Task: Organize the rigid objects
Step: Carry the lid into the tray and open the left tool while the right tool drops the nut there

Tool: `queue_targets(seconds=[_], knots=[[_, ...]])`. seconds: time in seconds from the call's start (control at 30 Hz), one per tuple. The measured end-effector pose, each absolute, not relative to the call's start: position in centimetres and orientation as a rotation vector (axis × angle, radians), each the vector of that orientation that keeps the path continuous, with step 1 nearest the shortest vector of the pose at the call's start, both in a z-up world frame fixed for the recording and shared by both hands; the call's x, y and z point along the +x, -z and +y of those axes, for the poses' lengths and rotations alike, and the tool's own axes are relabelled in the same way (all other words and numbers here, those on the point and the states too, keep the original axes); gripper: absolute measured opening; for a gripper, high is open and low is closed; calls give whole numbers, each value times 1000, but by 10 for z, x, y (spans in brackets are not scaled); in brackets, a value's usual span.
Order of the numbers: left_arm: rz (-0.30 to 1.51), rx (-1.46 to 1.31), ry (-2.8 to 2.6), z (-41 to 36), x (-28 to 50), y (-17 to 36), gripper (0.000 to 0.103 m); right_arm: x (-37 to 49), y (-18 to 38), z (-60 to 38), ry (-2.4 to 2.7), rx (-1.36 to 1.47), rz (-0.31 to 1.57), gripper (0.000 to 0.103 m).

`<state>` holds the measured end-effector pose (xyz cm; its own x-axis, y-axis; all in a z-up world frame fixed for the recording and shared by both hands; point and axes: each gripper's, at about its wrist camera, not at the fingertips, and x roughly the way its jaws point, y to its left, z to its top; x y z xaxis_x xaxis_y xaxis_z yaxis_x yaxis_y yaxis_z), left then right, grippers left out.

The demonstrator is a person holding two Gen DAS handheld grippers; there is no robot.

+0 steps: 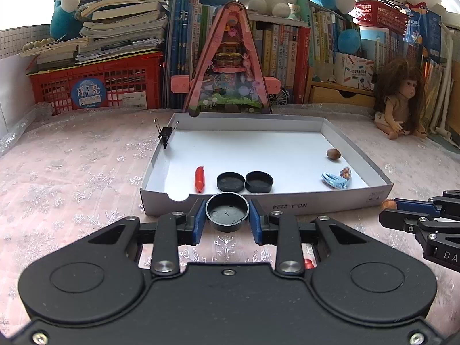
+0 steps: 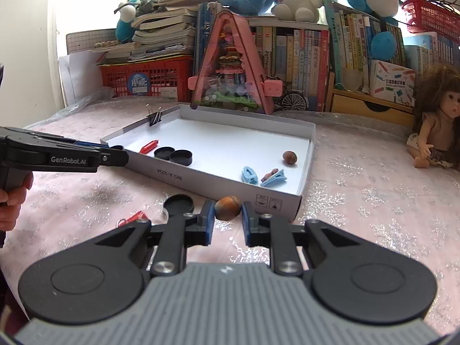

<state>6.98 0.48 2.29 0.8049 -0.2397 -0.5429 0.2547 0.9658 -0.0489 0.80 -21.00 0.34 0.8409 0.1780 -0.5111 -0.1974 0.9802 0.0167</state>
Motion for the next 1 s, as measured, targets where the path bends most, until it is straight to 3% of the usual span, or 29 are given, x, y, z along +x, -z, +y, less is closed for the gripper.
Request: queue_targets(seconds=[1.0], knots=[[524,-55,293,1,147,-30,30,88,-9,-236,-128,113,564,24]])
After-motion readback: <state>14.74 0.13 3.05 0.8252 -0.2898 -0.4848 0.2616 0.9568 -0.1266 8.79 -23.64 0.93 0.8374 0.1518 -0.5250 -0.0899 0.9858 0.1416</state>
